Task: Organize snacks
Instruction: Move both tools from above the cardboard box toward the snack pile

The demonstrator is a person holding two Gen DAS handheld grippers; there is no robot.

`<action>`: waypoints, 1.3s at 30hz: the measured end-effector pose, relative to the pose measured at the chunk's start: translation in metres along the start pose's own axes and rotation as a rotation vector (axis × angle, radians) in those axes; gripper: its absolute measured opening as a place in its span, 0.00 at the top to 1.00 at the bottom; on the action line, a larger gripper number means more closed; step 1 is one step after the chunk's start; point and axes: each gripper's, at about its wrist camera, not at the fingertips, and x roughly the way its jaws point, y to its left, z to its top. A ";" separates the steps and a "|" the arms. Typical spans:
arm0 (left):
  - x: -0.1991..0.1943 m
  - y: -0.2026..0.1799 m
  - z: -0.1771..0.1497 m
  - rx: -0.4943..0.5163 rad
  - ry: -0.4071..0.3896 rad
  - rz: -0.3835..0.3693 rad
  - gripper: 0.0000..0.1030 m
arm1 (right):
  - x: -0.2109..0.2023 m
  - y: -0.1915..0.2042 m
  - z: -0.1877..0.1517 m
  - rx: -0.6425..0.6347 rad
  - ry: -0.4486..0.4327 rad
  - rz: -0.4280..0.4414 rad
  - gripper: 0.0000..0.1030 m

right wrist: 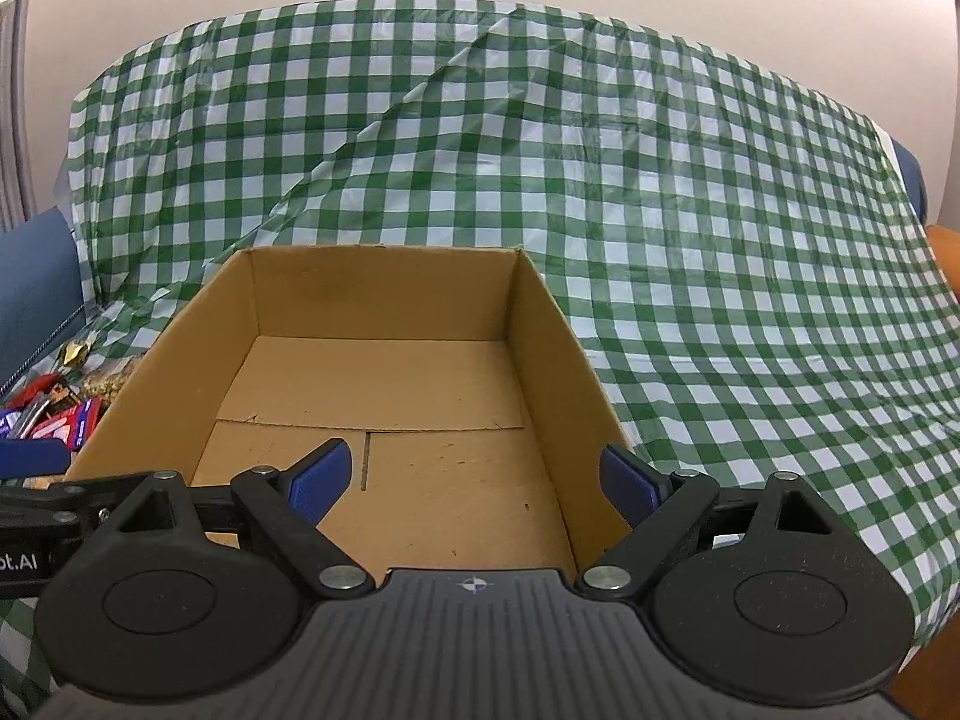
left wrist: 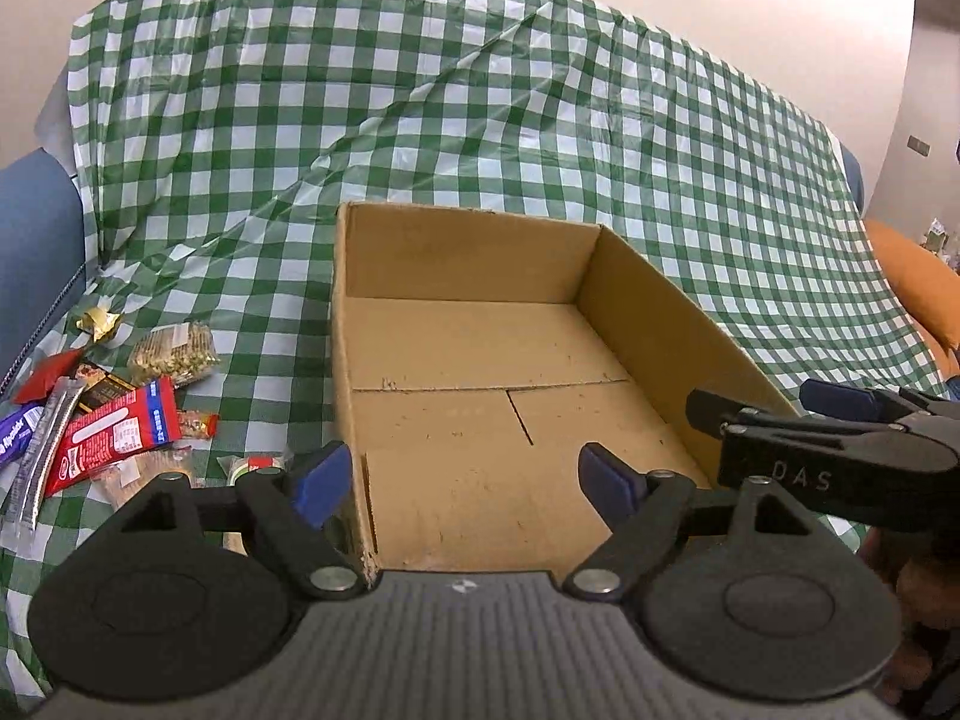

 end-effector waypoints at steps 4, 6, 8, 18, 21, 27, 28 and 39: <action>0.011 -0.008 0.016 0.013 -0.014 -0.002 0.17 | -0.002 -0.001 -0.002 -0.015 0.010 0.004 0.13; 0.018 -0.012 0.023 0.019 -0.016 -0.004 0.17 | 0.000 -0.002 0.000 -0.023 0.022 -0.004 0.16; 0.018 -0.013 0.024 0.022 -0.019 -0.006 0.17 | 0.002 -0.004 0.001 -0.020 0.029 -0.008 0.17; 0.024 -0.010 0.019 -0.005 0.038 0.023 0.21 | 0.003 -0.008 -0.006 0.044 0.072 -0.034 0.18; 0.021 -0.009 0.017 -0.007 0.033 -0.002 0.21 | 0.005 -0.009 -0.006 0.049 0.079 -0.036 0.18; 0.014 -0.002 0.010 -0.017 0.037 -0.015 0.21 | 0.002 -0.004 -0.008 0.036 0.091 -0.039 0.18; 0.012 -0.001 0.010 -0.019 0.035 -0.015 0.21 | 0.001 -0.003 -0.008 0.034 0.092 -0.041 0.18; -0.016 -0.010 0.005 0.040 -0.024 -0.036 0.26 | -0.003 0.000 -0.004 0.006 0.035 -0.051 0.21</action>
